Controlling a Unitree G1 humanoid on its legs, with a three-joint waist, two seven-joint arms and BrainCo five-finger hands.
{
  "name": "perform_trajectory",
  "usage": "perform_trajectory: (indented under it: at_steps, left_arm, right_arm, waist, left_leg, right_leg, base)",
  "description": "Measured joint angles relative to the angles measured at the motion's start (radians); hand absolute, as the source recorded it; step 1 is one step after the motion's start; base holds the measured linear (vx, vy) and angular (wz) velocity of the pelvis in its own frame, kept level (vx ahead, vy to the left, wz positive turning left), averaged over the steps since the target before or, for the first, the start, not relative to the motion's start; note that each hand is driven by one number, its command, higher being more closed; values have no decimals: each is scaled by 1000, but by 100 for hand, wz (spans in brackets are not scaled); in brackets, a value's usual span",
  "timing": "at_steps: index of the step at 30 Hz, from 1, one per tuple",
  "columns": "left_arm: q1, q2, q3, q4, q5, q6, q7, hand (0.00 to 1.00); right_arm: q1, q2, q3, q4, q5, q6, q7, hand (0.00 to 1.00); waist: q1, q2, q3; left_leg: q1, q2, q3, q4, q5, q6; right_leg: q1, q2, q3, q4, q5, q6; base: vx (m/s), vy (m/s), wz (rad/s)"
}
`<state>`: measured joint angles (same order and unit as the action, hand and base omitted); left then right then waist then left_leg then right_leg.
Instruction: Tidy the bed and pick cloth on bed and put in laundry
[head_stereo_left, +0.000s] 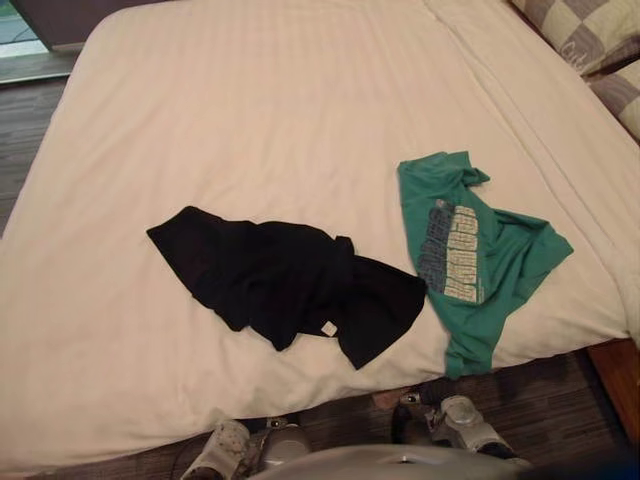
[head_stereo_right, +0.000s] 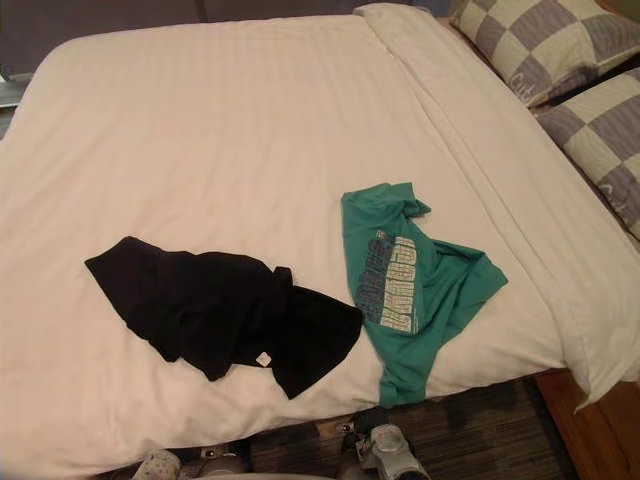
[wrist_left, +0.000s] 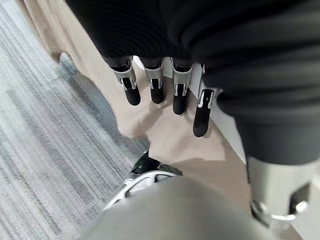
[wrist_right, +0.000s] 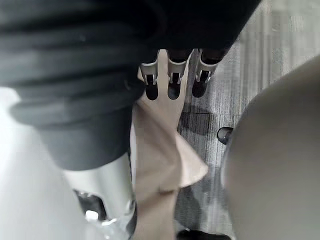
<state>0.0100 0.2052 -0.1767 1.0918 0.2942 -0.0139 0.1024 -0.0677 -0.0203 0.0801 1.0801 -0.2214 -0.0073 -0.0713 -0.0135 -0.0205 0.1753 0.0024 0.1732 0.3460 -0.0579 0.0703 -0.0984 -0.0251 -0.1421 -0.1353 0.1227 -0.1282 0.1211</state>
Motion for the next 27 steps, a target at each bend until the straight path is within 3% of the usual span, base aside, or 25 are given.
perform_trajectory:
  at_steps: [1, 3, 6, 10, 15, 18, 19, 20, 21, 22, 23, 25, 26, 27]
  left_arm:
    - [-16, -1, 0, -3, 0, -3, -8, 0]
    - [-16, 0, 0, -4, 0, -8, -10, 0]
    - [-15, 0, 1, -4, -1, -9, -12, 0]
    - [-8, 1, 21, -4, -44, -12, -9, 0]
    - [4, -13, 32, -4, -89, -20, 12, 0]
    - [-1, -17, 32, -13, -118, -46, 24, 0]
    - [-14, -21, 36, -13, -120, -47, 27, 0]
    - [-23, -27, 59, -13, -123, -46, 28, 0]
    - [-18, -32, 71, -13, -124, -46, 29, 0]
    - [0, -35, 72, -10, -124, -46, 28, 0]
    - [9, -46, 73, -9, -124, -44, 28, 0]
    - [17, -48, 72, -9, -125, -45, 28, 0]
    - [7, -47, 69, -9, -124, -46, 27, 0]
    - [-4, -42, 67, -9, -125, -47, 26, 0]
  right_arm:
    - [-9, -1, 10, 7, 0, 0, 1, 0]
    - [-13, 3, 14, 9, 0, 0, 1, 0]
    - [-13, 4, 28, 8, -1, 1, 8, 0]
    - [-13, 7, 48, 15, -39, 1, 10, 0]
    - [-31, -7, 50, 30, -39, 0, 18, 0]
    - [-53, -21, 45, 45, -39, 0, 15, 0]
    - [-52, -22, 45, 47, -40, 0, 12, 0]
    - [-54, -20, 32, 52, -40, 1, 9, 0]
    - [-47, -22, 23, 49, -40, 0, 6, 0]
    - [-33, -30, 19, 28, -40, 0, -1, 0]
    - [-27, -39, 7, 18, -40, 0, -4, 0]
    - [-17, -37, 3, 10, -39, -2, -4, 0]
    - [-17, -34, -10, 3, -39, -2, -4, 0]
    - [-18, -24, -26, 5, -38, -1, -6, 0]
  waist:
    - [4, 0, 0]
    - [6, 0, 0]
    - [5, -4, -2]
    - [14, -10, -6]
    - [7, 11, 8]
    - [5, 20, 7]
    - [5, 13, 14]
    - [21, 9, 26]
    - [25, 7, 29]
    - [19, 25, 24]
    - [-2, 44, 13]
    - [-21, 38, -2]
    - [-31, 38, -2]
    - [-30, 20, 4]
  left_leg:
    - [-19, 3, 8, 31, -16, 5]
    - [-22, 10, 22, 52, -27, 7]
    - [-22, 12, 33, 104, -66, -1]
    - [-22, 22, 43, 114, -70, -2]
    - [-28, 9, -32, 124, -49, -3]
    - [-109, -13, -169, 109, 45, -39]
    - [-115, -20, -189, 146, 12, -36]
    - [-134, -26, -198, 351, -126, -33]
    - [-136, -31, -206, 465, -182, -35]
    - [-120, -35, -215, 541, -221, -42]
    - [-98, -27, -216, 504, -227, -43]
    - [-26, -33, -207, 322, -229, -37]
    - [6, -32, -209, 206, -222, -16]
    - [17, -38, -209, 167, -193, -5]
  right_leg:
    - [-24, -6, 10, 20, -16, -20]
    - [-41, -9, 28, 43, -16, -21]
    - [-39, -15, 50, 50, -15, 3]
    - [-28, -7, 43, 19, 22, 14]
    - [-19, -1, 41, 10, 35, 11]
    - [-97, -11, 40, 60, 20, -17]
    - [-113, -27, 28, 58, 20, -29]
    - [-113, -35, 28, 85, 23, -25]
    - [-102, -34, 42, 96, 21, -25]
    - [-83, -25, 51, 94, 23, -23]
    - [-70, -11, 55, 83, 31, -13]
    - [-75, -4, 56, 50, 51, -20]
    - [-85, 1, 33, 39, 66, -23]
    - [-92, -1, 30, 38, 74, -19]
  base:
    - [-140, 2, -27]
    - [-115, -5, -32]
    - [-68, 23, -23]
    - [-21, -6, -11]
    - [9, -41, 5]
    - [-39, -142, 27]
    - [330, -26, 9]
    - [540, 69, -25]
    - [638, 174, -49]
    - [461, 186, -31]
    - [368, 176, -19]
    - [301, 162, 6]
    - [269, 153, 24]
    - [203, 130, 36]
